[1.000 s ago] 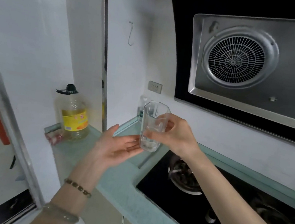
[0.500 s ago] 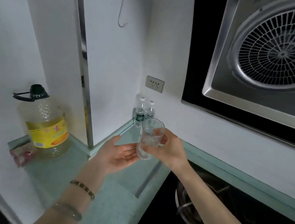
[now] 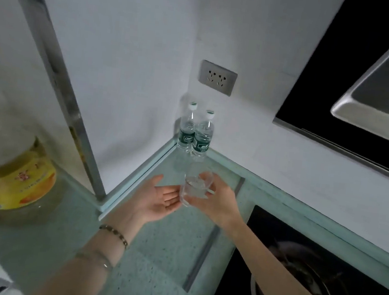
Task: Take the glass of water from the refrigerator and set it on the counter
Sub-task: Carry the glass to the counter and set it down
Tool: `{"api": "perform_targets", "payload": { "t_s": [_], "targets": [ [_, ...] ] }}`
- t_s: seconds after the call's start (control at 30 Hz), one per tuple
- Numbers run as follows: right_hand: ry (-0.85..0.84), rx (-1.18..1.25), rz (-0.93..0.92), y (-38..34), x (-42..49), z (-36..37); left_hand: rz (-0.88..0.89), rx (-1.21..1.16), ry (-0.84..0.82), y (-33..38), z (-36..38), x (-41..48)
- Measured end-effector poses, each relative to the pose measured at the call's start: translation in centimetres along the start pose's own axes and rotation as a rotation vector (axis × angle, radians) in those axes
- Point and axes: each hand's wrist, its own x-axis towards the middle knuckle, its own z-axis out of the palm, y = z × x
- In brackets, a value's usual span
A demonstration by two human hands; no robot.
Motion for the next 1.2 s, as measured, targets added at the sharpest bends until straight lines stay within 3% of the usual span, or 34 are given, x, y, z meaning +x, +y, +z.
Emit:
{"api": "perform_targets", "payload": {
  "t_s": [0.5,0.97,1.2],
  "targets": [
    [-0.048,0.027,0.145,9.2,7.1,5.8,-0.072,0.05,0.089,-0.8,-4.9,12.2],
    [-0.099,-0.025,0.142,11.4,8.6,7.2,-0.055,0.151,0.175,-0.6,-4.5,13.7],
    [-0.146,-0.024,0.167,11.4,8.9,7.3,-0.026,0.055,0.146,-1.1,-5.3,13.3]
  ]
}}
